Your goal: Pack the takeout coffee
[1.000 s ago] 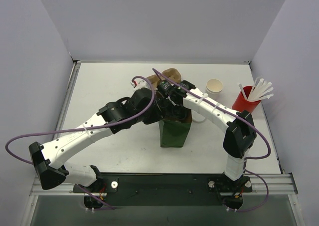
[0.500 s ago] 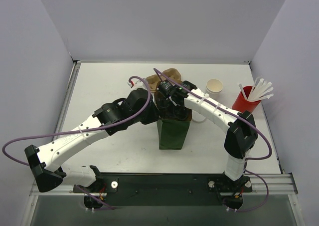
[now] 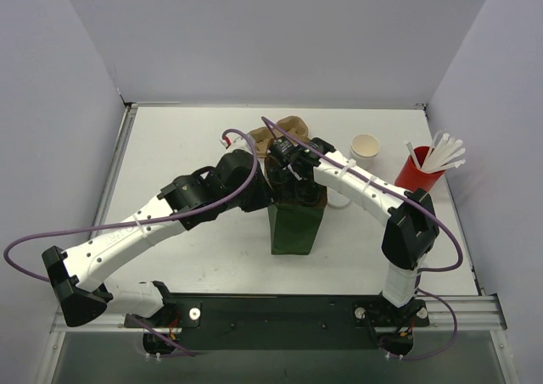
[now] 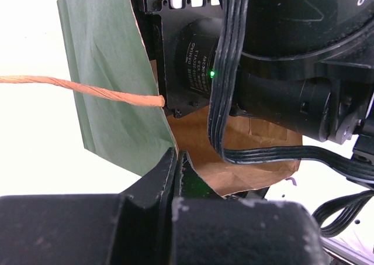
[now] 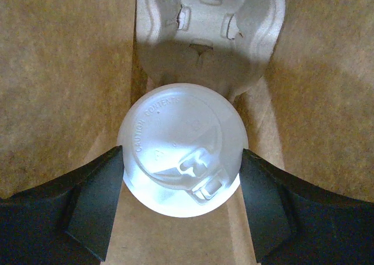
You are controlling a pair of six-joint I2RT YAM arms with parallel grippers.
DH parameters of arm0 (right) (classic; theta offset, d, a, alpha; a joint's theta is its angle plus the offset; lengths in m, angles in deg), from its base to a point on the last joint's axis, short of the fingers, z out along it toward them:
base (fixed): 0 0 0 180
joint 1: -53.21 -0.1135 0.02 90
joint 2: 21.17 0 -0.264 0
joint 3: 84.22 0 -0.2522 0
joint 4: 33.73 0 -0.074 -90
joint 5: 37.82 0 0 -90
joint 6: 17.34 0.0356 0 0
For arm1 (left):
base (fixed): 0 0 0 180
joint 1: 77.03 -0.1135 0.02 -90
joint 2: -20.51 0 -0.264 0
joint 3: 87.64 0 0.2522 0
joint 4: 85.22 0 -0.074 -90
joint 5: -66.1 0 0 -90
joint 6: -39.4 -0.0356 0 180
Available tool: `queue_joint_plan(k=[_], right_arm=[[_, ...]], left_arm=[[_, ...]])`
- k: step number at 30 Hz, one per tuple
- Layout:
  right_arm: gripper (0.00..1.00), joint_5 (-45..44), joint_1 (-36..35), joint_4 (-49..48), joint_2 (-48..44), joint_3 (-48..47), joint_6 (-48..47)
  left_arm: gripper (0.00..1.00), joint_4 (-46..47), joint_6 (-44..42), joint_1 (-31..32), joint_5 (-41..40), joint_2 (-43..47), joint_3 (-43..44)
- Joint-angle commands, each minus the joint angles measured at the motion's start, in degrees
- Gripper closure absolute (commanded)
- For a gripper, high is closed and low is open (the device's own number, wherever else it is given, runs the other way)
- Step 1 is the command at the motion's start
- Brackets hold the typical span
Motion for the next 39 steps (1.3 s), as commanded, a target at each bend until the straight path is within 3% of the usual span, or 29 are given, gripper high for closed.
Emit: queue_joint_plan(k=[1,39], right_arm=[[0.49,-0.27,-0.05,4.24,-1.62,1.33,-0.56],[0.49,-6.42,-1.1,-0.06,-1.09,5.46,0.14]], left_arm=[[1.0,5.8,-1.41,-0.53,-0.47,1.0,0.82],[1.0,5.98,-1.06,-0.62,1.2,0.3,0.56]])
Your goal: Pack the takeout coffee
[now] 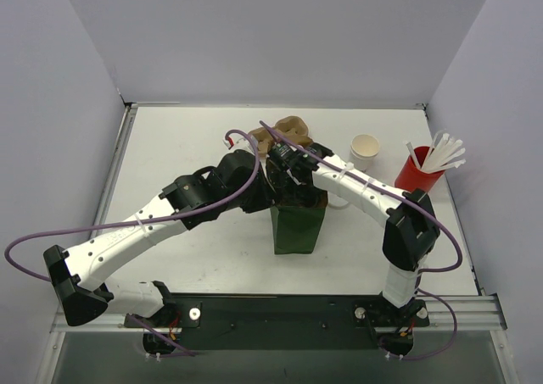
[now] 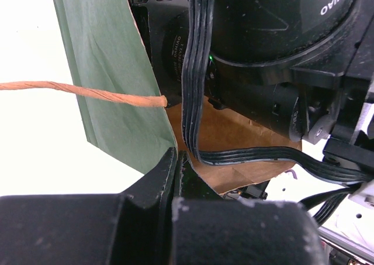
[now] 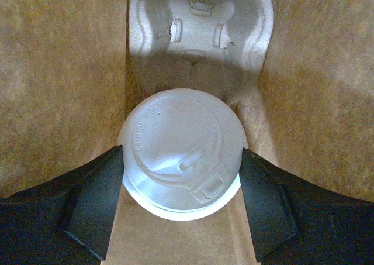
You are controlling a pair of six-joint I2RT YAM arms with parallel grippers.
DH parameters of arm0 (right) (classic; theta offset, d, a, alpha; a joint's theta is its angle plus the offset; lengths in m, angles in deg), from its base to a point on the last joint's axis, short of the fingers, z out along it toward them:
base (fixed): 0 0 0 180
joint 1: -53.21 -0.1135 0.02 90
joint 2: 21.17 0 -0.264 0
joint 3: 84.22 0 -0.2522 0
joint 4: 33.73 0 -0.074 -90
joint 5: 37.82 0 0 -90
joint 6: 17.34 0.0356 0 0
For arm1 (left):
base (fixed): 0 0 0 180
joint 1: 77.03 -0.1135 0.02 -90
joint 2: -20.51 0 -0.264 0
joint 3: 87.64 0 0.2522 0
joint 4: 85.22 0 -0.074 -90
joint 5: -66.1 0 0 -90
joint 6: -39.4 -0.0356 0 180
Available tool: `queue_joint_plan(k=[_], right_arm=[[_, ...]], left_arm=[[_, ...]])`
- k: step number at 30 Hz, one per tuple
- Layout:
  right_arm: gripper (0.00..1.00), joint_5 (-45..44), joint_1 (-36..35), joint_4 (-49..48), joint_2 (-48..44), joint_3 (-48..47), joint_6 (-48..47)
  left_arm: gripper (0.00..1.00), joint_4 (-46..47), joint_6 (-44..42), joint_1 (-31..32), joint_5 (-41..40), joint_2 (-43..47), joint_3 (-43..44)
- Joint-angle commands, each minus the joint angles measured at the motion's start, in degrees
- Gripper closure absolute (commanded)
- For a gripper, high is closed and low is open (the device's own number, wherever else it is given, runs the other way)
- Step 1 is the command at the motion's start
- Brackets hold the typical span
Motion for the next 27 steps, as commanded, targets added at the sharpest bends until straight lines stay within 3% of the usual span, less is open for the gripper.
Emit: queue_joint_plan(k=[1,27], right_arm=[[0.49,-2.24,-0.43,3.08,-0.74,2.86,-0.23],[0.5,-2.86,-0.6,0.18,-1.27,5.94,0.21]], left_arm=[[1.0,5.78,-0.36,-0.62,-0.94,0.78,0.69],[1.0,5.78,-0.01,-0.62,-0.94,0.78,0.34]])
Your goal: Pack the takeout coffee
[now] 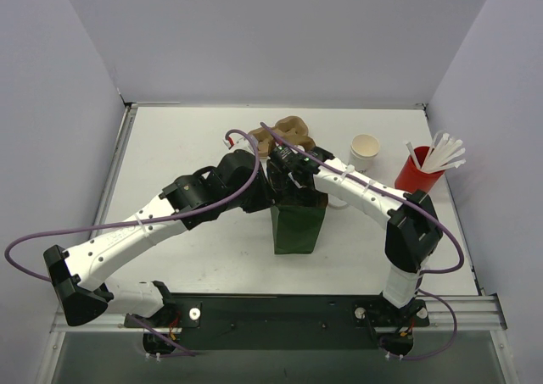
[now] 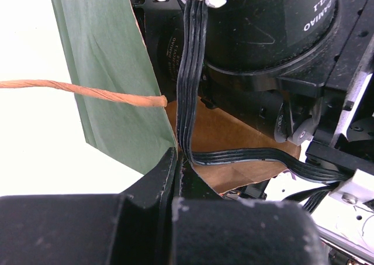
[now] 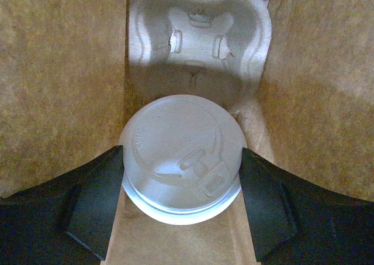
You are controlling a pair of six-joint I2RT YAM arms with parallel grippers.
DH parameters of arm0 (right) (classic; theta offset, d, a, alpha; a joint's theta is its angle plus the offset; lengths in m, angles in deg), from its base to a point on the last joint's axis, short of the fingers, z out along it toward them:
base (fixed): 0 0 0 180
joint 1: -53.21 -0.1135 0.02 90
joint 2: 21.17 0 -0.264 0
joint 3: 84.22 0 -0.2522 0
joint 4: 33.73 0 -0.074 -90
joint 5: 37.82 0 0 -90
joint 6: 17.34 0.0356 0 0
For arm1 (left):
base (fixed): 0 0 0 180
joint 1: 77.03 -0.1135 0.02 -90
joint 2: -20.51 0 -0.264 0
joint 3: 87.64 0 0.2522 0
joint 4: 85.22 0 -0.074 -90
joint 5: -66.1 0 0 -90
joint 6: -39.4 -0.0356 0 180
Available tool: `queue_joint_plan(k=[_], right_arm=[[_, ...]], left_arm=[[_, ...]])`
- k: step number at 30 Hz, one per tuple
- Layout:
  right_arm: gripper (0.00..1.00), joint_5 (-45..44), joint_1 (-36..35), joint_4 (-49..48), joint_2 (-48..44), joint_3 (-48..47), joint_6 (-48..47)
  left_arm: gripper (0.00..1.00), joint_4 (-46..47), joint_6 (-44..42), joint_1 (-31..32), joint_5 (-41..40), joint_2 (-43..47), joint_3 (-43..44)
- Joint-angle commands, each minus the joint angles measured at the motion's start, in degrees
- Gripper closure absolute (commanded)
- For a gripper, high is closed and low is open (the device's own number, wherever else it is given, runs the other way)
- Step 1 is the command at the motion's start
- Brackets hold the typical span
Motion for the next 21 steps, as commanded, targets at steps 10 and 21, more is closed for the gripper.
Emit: queue_joint_plan(k=[10,21], right_arm=[[0.5,-2.69,-0.71,4.57,-1.23,2.6,0.23],[0.5,-5.68,-1.41,4.22,-2.55,2.69,0.32]], left_arm=[[1.0,5.24,-0.05,-0.6,-1.01,0.61,0.6],[1.0,5.06,0.04,-0.51,-1.01,0.87,0.25]])
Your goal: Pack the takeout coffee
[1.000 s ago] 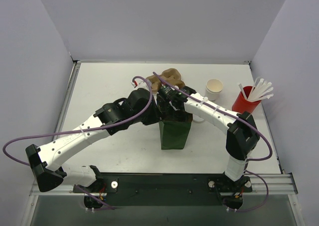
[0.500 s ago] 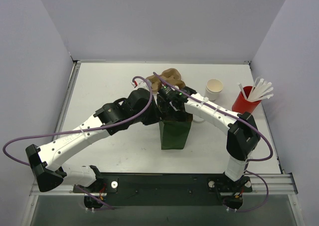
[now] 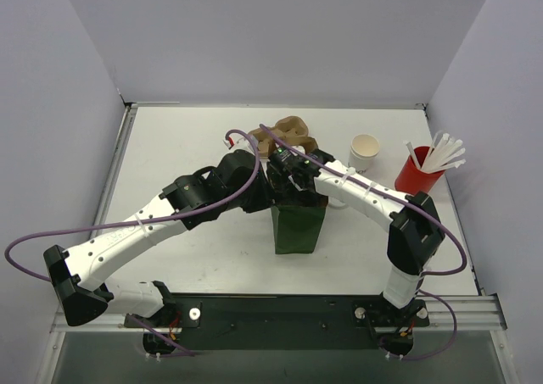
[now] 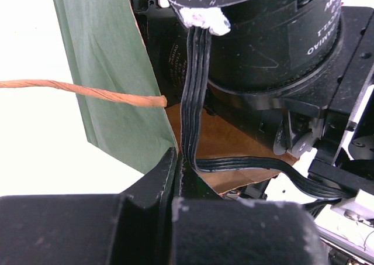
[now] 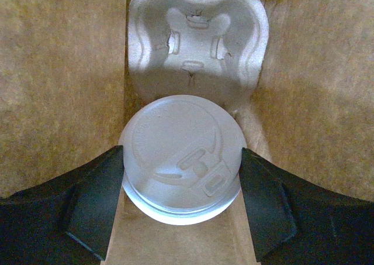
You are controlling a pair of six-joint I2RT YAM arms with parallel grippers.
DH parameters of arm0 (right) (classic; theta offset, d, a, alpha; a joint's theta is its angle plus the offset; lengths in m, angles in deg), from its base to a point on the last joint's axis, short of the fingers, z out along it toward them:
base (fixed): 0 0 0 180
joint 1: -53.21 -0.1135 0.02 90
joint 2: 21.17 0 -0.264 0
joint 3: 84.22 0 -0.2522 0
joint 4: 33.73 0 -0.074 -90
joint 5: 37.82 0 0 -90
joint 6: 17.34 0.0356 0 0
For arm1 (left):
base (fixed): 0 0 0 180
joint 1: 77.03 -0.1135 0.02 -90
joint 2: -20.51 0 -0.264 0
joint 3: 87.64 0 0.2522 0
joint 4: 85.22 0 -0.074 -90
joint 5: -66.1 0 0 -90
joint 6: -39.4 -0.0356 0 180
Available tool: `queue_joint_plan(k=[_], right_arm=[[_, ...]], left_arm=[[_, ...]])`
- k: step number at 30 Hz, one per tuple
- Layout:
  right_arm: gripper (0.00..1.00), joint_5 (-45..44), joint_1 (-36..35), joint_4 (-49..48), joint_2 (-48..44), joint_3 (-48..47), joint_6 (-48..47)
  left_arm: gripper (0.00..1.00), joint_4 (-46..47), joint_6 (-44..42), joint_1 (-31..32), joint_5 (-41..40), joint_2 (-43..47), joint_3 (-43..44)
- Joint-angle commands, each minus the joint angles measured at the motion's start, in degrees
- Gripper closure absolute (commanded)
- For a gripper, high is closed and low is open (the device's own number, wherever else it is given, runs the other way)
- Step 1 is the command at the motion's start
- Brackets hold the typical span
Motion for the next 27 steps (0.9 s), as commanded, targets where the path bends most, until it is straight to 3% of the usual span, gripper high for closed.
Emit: queue_joint_plan(k=[1,27], right_arm=[[0.5,-3.93,-0.8,4.79,-1.59,1.75,-0.1],[0.5,-5.08,-1.51,4.09,-0.97,2.89,0.17]], left_arm=[[1.0,5.04,0.02,-0.6,-1.03,0.96,0.18],[1.0,5.13,0.19,-0.69,-0.41,0.52,-0.08]])
